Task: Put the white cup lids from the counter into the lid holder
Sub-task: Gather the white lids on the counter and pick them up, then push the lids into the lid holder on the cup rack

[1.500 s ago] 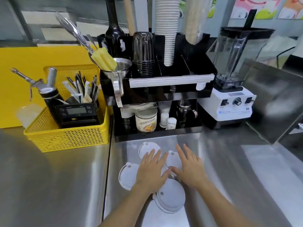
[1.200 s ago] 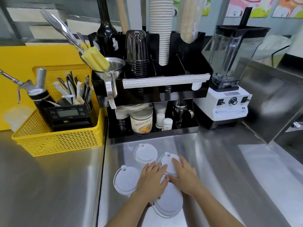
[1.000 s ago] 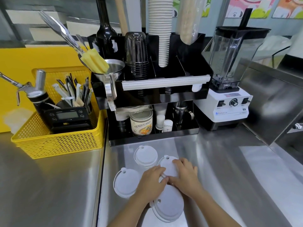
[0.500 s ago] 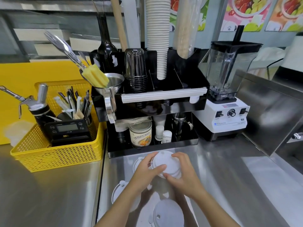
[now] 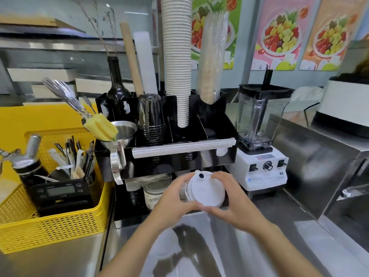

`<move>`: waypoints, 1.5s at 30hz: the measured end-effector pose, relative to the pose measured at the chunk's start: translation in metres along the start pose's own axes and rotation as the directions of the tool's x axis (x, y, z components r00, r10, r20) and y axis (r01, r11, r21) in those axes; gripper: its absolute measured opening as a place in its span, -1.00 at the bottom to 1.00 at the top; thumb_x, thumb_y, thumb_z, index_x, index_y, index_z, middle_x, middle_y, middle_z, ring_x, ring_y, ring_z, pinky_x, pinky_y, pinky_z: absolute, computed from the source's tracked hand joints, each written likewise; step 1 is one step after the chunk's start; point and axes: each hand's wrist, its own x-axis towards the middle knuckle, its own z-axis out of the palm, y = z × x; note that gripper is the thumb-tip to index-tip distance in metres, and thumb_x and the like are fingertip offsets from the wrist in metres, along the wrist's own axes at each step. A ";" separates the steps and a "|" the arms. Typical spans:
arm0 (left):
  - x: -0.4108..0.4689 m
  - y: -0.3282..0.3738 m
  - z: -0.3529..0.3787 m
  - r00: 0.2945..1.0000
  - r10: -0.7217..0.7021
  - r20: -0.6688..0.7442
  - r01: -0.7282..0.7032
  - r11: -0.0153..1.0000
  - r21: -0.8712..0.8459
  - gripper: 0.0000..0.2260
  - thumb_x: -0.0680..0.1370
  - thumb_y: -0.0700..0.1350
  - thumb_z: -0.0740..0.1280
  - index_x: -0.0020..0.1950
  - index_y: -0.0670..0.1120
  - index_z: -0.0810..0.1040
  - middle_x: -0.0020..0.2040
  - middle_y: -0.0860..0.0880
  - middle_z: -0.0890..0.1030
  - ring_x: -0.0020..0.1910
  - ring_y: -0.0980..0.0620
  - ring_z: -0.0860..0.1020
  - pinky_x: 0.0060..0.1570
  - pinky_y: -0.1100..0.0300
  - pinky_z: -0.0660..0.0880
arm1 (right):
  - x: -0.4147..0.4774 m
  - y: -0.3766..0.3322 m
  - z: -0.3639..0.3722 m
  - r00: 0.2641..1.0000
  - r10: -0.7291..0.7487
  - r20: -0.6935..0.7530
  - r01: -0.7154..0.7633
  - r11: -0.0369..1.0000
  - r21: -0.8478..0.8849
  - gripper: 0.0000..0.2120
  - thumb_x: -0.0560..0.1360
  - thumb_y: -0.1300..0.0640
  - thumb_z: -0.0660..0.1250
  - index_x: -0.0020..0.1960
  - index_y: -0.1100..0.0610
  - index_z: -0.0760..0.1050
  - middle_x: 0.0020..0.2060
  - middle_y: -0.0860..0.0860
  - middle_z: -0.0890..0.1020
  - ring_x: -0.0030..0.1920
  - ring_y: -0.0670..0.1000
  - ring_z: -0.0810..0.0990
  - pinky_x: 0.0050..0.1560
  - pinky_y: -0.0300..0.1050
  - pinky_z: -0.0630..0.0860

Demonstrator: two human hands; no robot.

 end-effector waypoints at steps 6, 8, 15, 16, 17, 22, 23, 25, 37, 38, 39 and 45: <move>0.041 0.031 0.007 0.990 0.109 -0.089 -0.104 0.993 0.060 -0.34 0.23 0.01 0.52 0.29 0.19 0.38 0.26 0.21 0.45 0.25 0.24 0.37 0.23 0.25 0.33 | 0.045 0.003 -0.052 0.997 -0.060 0.042 0.067 0.974 -0.214 -0.14 0.23 -0.26 0.39 0.42 0.04 0.20 0.27 -0.14 0.33 0.31 -0.08 0.24 0.36 -0.08 0.15; 0.058 0.040 0.007 0.986 0.133 -0.103 -0.128 0.990 0.053 -0.37 0.25 0.00 0.52 0.27 0.21 0.38 0.25 0.21 0.47 0.24 0.23 0.40 0.22 0.24 0.33 | 0.061 0.004 -0.068 0.996 -0.066 0.052 0.075 0.978 -0.195 -0.12 0.24 -0.23 0.43 0.43 0.05 0.18 0.23 -0.16 0.28 0.30 -0.11 0.21 0.33 -0.18 0.11; 0.134 0.072 -0.005 0.971 0.227 -0.078 -0.196 0.938 0.285 -0.37 0.39 0.00 0.46 0.40 0.01 0.30 0.33 0.09 0.40 0.29 0.15 0.33 0.27 0.23 0.24 | 0.135 0.025 -0.115 0.986 -0.029 0.163 0.058 0.983 -0.175 -0.15 0.33 -0.08 0.47 0.47 0.09 0.12 0.39 -0.01 0.25 0.40 -0.05 0.19 0.30 -0.26 0.14; 0.146 0.075 -0.006 0.972 0.226 -0.064 -0.192 0.922 0.335 -0.36 0.40 0.04 0.44 0.41 0.00 0.28 0.35 0.08 0.39 0.31 0.13 0.32 0.26 0.23 0.22 | 0.147 0.029 -0.119 0.983 -0.017 0.182 0.052 0.980 -0.191 -0.16 0.34 -0.08 0.46 0.47 0.09 0.12 0.38 0.00 0.25 0.38 -0.05 0.21 0.29 -0.25 0.17; 0.157 0.076 -0.008 0.974 0.222 -0.050 -0.186 0.903 0.388 -0.36 0.41 0.08 0.42 0.42 -0.02 0.27 0.38 0.05 0.38 0.34 0.10 0.31 0.27 0.22 0.21 | 0.158 0.032 -0.124 0.979 -0.005 0.204 0.048 0.977 -0.209 -0.17 0.34 -0.08 0.45 0.46 0.09 0.13 0.36 0.01 0.26 0.35 -0.05 0.24 0.27 -0.23 0.21; 0.196 0.073 -0.011 0.981 0.192 -0.012 -0.141 0.761 0.633 -0.41 0.43 0.18 0.34 0.38 -0.04 0.31 0.32 -0.01 0.43 0.32 -0.02 0.34 0.29 0.12 0.21 | 0.204 0.050 -0.128 0.949 0.044 0.312 0.069 0.937 -0.342 -0.20 0.31 -0.10 0.45 0.42 0.12 0.19 0.19 0.01 0.35 0.26 0.03 0.34 0.27 -0.01 0.38; 0.201 0.072 -0.009 0.982 0.189 -0.005 -0.138 0.737 0.662 -0.43 0.43 0.19 0.34 0.35 -0.04 0.33 0.29 -0.01 0.44 0.29 -0.03 0.35 0.28 0.11 0.21 | 0.210 0.054 -0.127 0.939 0.065 0.339 0.067 0.929 -0.364 -0.18 0.30 -0.12 0.45 0.42 0.11 0.17 0.17 -0.02 0.35 0.24 0.02 0.37 0.25 0.00 0.41; 0.209 0.067 -0.004 0.984 0.180 0.016 -0.136 0.676 0.724 -0.41 0.44 0.21 0.31 0.37 -0.06 0.31 0.30 0.00 0.42 0.30 -0.02 0.33 0.31 0.10 0.16 | 0.219 0.064 -0.125 0.912 0.097 0.398 0.077 0.913 -0.399 -0.19 0.29 -0.14 0.45 0.42 0.07 0.18 0.16 -0.02 0.37 0.16 0.02 0.43 0.20 0.03 0.45; 0.224 0.046 0.013 0.995 -0.024 0.096 -0.076 0.432 0.899 -0.38 0.43 0.34 0.18 0.26 -0.10 0.46 0.28 -0.03 0.43 0.43 0.02 0.13 0.43 -0.01 -0.16 | 0.244 0.083 -0.103 0.729 0.238 0.642 0.254 0.777 -0.577 -0.48 0.28 -0.07 0.40 0.17 0.06 0.39 -0.07 -0.03 0.50 -0.18 0.00 0.46 -0.13 -0.09 0.49; 0.225 0.046 0.012 0.991 -0.066 0.116 -0.080 0.402 0.912 -0.39 0.46 0.33 0.14 0.27 -0.12 0.46 0.32 -0.03 0.40 0.45 0.02 0.08 0.43 -0.02 -0.18 | 0.246 0.083 -0.101 0.711 0.252 0.657 0.256 0.777 -0.575 -0.49 0.29 -0.05 0.40 0.19 0.05 0.37 -0.11 -0.05 0.48 -0.21 -0.02 0.42 -0.22 -0.15 0.43; 0.227 0.046 0.012 0.984 -0.110 0.137 -0.087 0.374 0.923 -0.41 0.50 0.30 0.11 0.29 -0.13 0.45 0.36 -0.03 0.38 0.47 0.01 0.03 0.44 -0.03 -0.21 | 0.248 0.082 -0.100 0.693 0.266 0.670 0.253 0.781 -0.571 -0.48 0.31 -0.03 0.40 0.22 0.04 0.36 -0.14 -0.07 0.46 -0.23 -0.04 0.40 -0.27 -0.17 0.38; 0.233 0.048 0.013 0.945 -0.263 0.195 -0.116 0.286 0.951 -0.51 0.59 0.17 -0.01 0.26 -0.10 0.50 0.46 -0.06 0.22 0.50 -0.01 -0.12 0.42 -0.09 -0.31 | 0.254 0.076 -0.091 0.581 0.320 0.748 0.275 0.788 -0.551 -0.48 0.38 0.09 0.39 0.30 0.10 0.35 -0.24 -0.10 0.39 -0.23 -0.06 0.38 -0.26 -0.22 0.35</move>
